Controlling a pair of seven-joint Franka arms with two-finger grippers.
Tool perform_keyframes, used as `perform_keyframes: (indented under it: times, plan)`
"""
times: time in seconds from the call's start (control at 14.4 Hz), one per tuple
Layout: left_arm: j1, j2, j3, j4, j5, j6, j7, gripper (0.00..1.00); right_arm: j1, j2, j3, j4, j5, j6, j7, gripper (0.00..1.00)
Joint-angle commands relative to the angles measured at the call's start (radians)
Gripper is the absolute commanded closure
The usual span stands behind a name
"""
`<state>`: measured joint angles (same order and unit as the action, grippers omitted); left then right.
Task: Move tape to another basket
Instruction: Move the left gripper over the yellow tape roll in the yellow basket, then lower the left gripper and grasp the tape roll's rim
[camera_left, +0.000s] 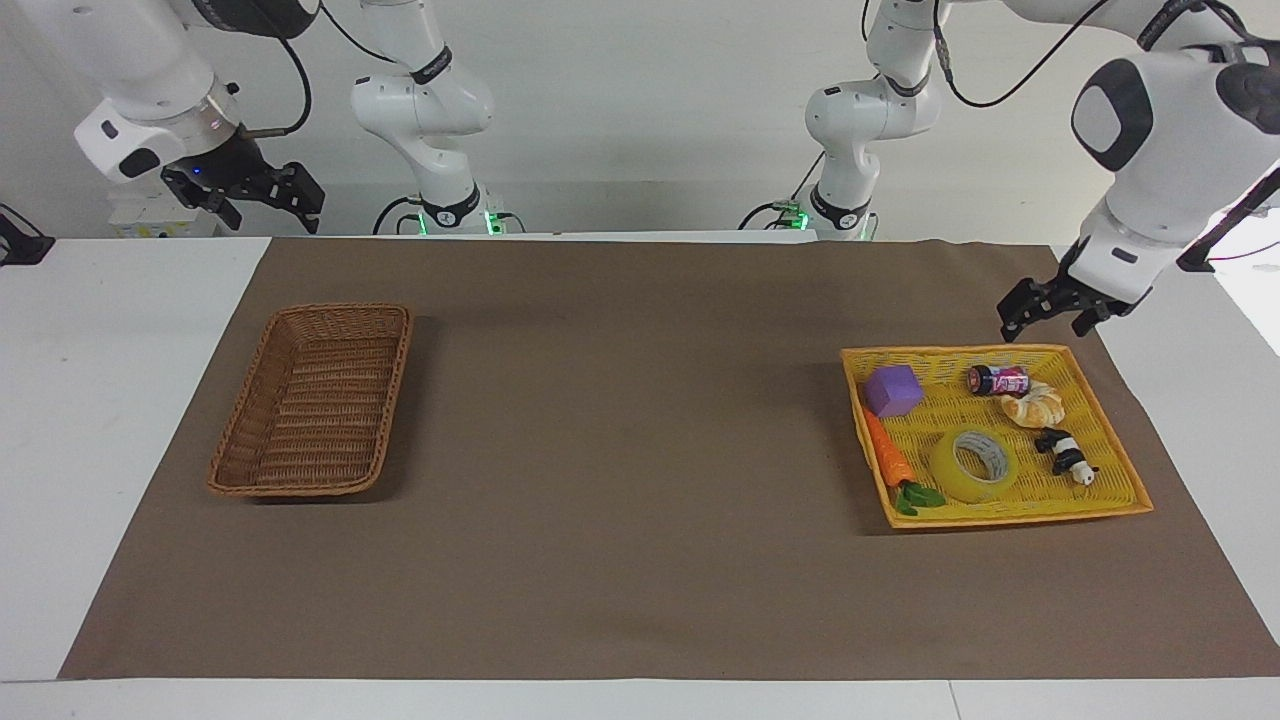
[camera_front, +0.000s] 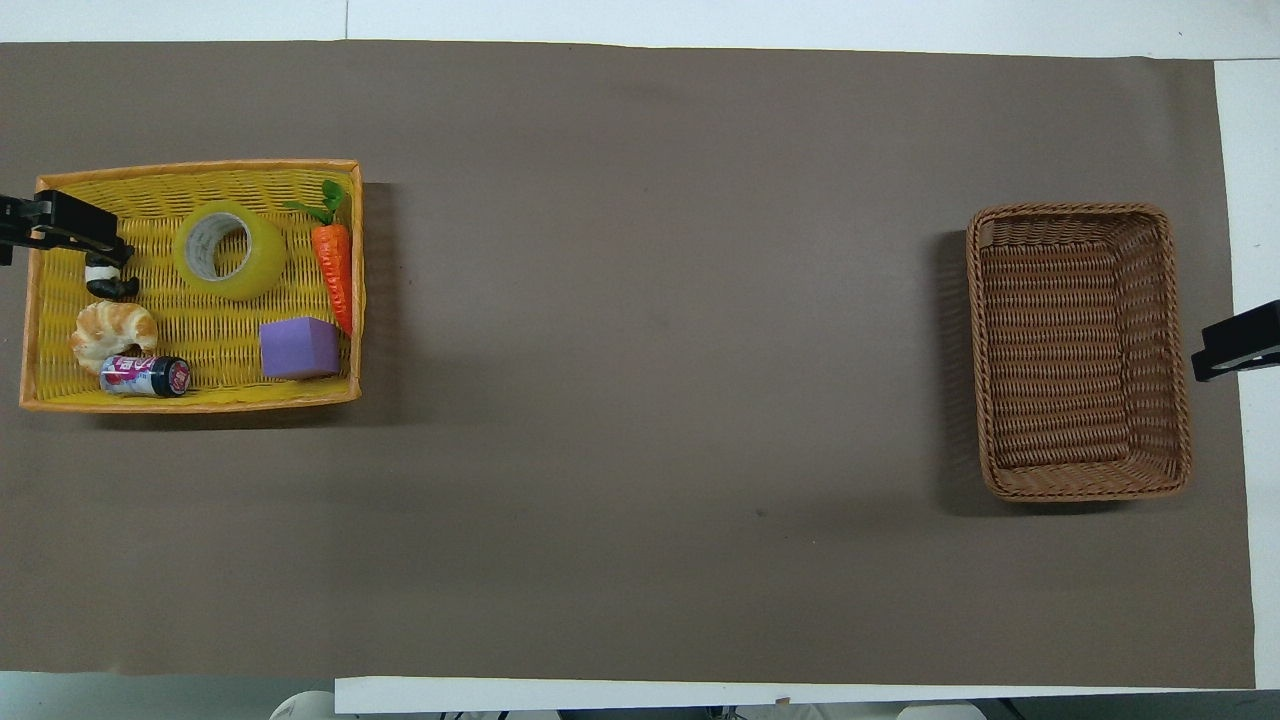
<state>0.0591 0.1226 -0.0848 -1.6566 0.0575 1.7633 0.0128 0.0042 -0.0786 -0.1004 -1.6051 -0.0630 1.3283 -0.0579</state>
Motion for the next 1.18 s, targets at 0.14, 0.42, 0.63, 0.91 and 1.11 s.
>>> perform_keyframes:
  times: [0.14, 0.42, 0.63, 0.91, 1.11]
  plan:
    - [0.047, 0.117, -0.003, -0.131, 0.013, 0.292, 0.015, 0.1, -0.012, -0.018, 0.01, -0.021, -0.003, 0.002, -0.02, 0.01]
    - [0.053, 0.161, -0.003, -0.166, 0.012, 0.376, 0.013, 0.16, -0.012, -0.018, 0.01, -0.021, -0.003, 0.002, -0.02, 0.01]
    - [0.05, 0.206, -0.003, -0.169, 0.007, 0.426, -0.011, 0.16, -0.012, -0.016, 0.01, -0.021, -0.003, 0.002, -0.02, 0.01]
    - [0.054, 0.232, -0.003, -0.244, 0.007, 0.525, -0.04, 0.32, -0.012, -0.018, 0.01, -0.021, -0.003, 0.002, -0.02, 0.01]
    - [0.056, 0.27, -0.004, -0.268, 0.007, 0.611, -0.042, 0.36, -0.012, -0.018, 0.01, -0.021, -0.003, 0.002, -0.02, 0.01]
